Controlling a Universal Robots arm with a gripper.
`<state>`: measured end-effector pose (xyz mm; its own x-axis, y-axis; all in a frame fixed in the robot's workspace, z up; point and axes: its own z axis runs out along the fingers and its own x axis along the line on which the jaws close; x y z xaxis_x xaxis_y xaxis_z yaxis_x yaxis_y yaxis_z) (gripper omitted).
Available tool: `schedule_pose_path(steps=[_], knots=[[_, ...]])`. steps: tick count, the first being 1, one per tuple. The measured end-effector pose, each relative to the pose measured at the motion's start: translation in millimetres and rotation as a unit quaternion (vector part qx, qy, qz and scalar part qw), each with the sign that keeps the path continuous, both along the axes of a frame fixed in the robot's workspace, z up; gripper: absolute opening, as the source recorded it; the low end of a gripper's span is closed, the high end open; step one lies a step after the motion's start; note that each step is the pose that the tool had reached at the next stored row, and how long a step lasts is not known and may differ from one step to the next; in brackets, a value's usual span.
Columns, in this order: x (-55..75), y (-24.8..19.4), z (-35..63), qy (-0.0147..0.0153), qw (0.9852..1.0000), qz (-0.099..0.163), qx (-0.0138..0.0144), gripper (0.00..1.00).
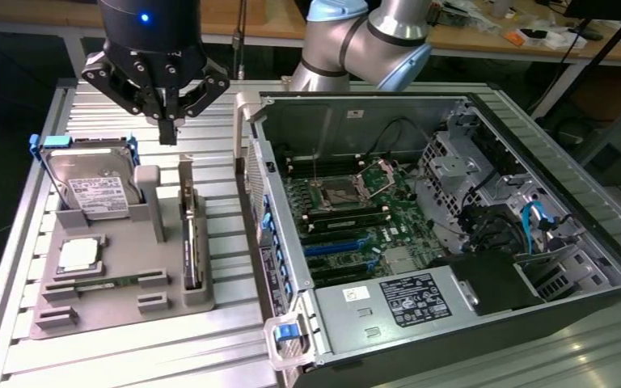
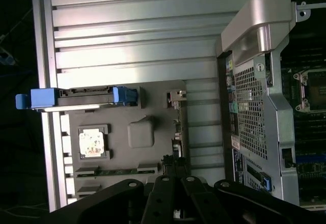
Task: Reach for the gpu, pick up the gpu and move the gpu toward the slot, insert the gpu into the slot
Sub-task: 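Reach for the gpu, then pick up the gpu and move the gpu toward the slot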
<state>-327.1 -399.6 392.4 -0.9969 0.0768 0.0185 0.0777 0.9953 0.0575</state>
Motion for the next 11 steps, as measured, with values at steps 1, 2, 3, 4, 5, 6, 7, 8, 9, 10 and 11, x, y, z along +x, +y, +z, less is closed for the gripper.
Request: schedule_pose_path(steps=[1,2,3,4,5,6,7,8,9,10,11], knots=[[0.0,0.0,0.0,0.0000,1.0000,0.000,0.0000,0.11],[0.0,0.0,0.0,0.0000,1.0000,0.000,0.0000,0.11],[0.0,0.0,0.0,0.0000,1.0000,0.000,0.0000,0.11],[0.0,0.0,0.0,0.0000,1.0000,0.000,0.0000,0.11],[0.0,0.0,0.0,0.0000,1.0000,0.000,0.0000,0.11],[0.0,0.0,0.0,0.0000,1.0000,0.000,0.0000,0.11],[0.0,0.0,0.0,0.0000,1.0000,0.000,0.0000,0.11],[-0.1,-0.3,0.0,0.0000,1.0000,0.000,0.0002,0.11],[-0.1,-0.6,-0.1,0.0000,1.0000,0.000,0.0004,0.11],[-0.1,-0.8,0.0,0.0000,1.0000,0.000,0.0004,0.17],[0.0,-1.1,0.0,0.0000,1.0000,0.000,0.0004,0.24]])
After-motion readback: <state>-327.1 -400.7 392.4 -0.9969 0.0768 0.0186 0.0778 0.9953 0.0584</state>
